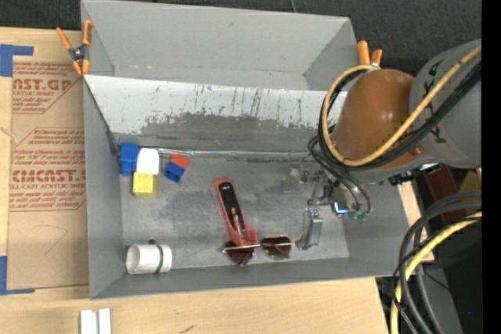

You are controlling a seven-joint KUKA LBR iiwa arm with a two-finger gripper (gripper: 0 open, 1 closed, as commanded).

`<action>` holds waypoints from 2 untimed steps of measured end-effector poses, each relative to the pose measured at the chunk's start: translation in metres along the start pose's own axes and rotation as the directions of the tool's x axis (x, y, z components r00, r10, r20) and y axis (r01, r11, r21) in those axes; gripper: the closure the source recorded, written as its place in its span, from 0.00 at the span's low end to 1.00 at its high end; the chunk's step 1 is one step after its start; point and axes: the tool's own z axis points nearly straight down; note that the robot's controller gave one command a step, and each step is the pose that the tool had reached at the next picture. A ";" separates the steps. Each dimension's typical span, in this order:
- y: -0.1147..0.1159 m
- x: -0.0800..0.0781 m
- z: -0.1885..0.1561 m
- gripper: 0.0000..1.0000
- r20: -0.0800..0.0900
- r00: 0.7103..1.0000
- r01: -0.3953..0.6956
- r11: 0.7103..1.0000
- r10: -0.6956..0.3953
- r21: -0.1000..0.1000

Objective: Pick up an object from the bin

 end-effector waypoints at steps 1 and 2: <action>0.000 -0.002 -0.004 0.00 0.007 1.000 0.001 1.000 -0.001 0.000; 0.022 -0.023 0.031 0.00 0.010 0.997 0.080 0.997 -0.080 0.002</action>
Offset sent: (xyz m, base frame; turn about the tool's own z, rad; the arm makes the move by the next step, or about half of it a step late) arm 0.0415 0.0477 -0.0742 -0.1704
